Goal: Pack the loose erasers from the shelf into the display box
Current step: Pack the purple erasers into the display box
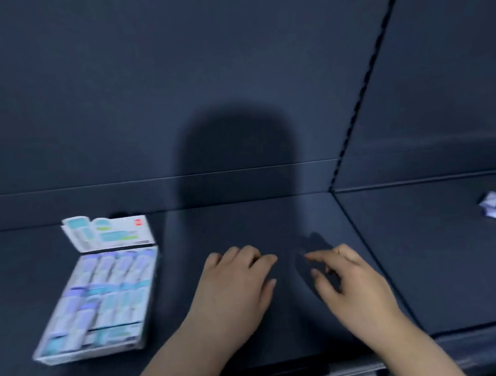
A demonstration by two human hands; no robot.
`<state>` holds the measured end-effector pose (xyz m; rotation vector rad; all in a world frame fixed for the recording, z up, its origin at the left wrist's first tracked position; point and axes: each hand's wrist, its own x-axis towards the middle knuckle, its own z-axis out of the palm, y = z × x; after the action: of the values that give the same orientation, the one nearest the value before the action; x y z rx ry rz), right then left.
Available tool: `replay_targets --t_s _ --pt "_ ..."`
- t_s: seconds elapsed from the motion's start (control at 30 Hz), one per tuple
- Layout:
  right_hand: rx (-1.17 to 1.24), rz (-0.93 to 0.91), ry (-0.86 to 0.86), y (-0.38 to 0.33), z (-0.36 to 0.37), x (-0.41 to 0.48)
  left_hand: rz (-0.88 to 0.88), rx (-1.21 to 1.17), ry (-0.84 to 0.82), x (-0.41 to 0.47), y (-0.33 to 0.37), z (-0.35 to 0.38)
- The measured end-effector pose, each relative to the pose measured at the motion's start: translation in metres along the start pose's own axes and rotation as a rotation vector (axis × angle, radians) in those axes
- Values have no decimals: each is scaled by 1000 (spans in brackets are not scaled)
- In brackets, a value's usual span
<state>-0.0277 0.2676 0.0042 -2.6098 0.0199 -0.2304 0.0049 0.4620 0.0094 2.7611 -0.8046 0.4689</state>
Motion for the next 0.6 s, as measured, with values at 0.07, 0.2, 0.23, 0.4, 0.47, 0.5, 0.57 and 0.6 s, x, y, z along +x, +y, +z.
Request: replay_targets --t_s 0.07,0.2,0.23,0.4,0.47,0.5,0.57,0.6 --pt "-32 27 -24 37 -26 -3 6 -31 -18 17 39 15" --pt "-84 80 -22 103 -76 -9 47 -48 -60 50 113 37" --pt "-85 90 -10 112 -83 -9 56 -50 -69 54 124 40" --pt "-81 107 -4 137 -105 -14 85 -24 -95 72 155 52" --pt "-89 107 -7 139 -106 -14 99 -13 -106 79 158 56" --pt "-96 111 2 138 -107 -14 112 -8 -116 83 159 58" --pt "-104 118 17 138 -108 -16 132 -9 -134 89 161 59" --pt "-107 119 19 138 -108 -17 139 -14 -143 92 162 59"
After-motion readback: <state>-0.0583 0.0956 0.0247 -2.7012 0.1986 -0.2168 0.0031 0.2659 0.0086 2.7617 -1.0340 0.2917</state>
